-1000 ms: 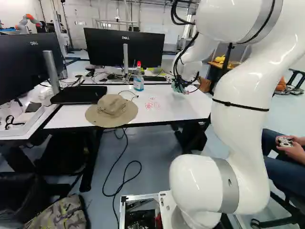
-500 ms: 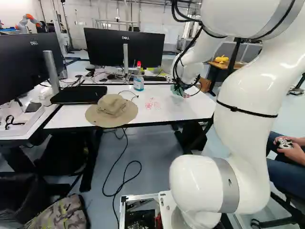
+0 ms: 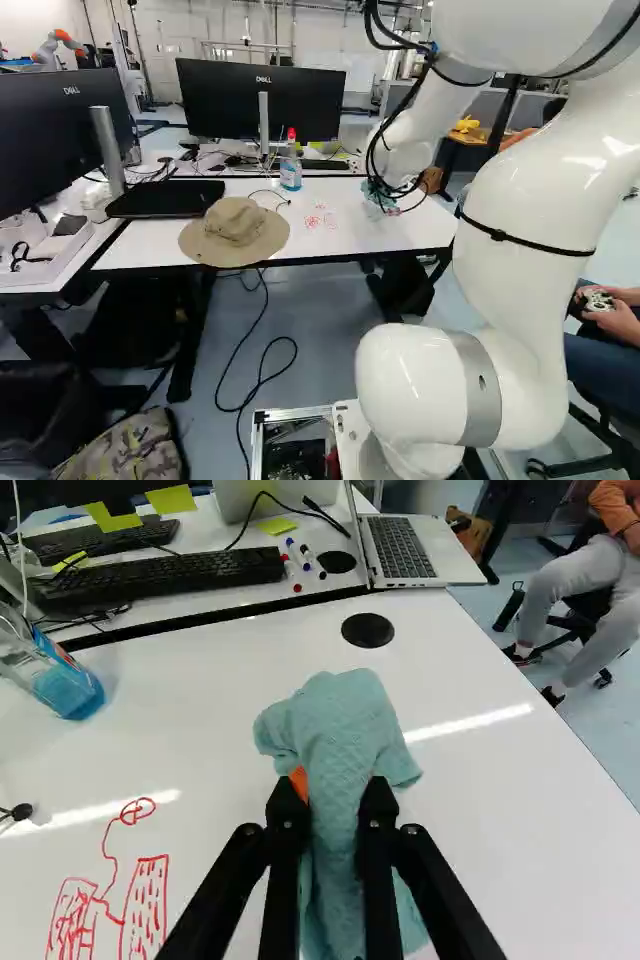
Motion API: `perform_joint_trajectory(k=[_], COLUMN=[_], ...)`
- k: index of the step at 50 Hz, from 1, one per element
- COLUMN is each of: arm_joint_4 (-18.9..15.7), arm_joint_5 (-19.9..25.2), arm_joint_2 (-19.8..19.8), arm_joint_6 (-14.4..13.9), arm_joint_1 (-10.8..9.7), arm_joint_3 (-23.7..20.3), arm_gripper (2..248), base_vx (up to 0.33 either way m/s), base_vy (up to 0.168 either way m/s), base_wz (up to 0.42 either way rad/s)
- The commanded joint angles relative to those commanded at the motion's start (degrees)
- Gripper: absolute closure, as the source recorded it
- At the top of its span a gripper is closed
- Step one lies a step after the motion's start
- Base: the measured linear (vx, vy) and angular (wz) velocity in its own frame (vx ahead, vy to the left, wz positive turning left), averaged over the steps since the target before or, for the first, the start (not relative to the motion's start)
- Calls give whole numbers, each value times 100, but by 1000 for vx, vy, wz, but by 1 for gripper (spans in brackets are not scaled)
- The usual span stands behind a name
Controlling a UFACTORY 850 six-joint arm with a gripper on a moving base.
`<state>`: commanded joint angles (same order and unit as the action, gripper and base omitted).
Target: Clean the table with the green towel
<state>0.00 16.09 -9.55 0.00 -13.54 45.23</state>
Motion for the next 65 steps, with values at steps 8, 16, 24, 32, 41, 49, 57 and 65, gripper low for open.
perform_joint_trajectory(k=[8, 16, 24, 32, 41, 49, 57, 65], arm_joint_4=[0, 0, 0, 0, 0, 0, 0, 0], arm_joint_5=[192, 379, 488, 488, 488, 488, 458, 322], arm_joint_2=[28, -18, -111, -226, -336, -352, -352, -352], arm_joint_6=[0, 0, 0, 0, 0, 0, 0, 0], arm_joint_1=[-24, -37, -38, -11, 63, 63, 63, 63], arm_joint_3=[-150, -216, -229, -218, -228, -225, -225, -225], arm_gripper=[188, 188, 188, 188, 188, 188, 188, 188], base_vx=[0, 0, 0, 0, 0, 0, 0, 0], base_vy=[0, 0, 0, 0, 0, 0, 0, 0], base_wz=[0, 0, 0, 0, 0, 0, 0, 0])
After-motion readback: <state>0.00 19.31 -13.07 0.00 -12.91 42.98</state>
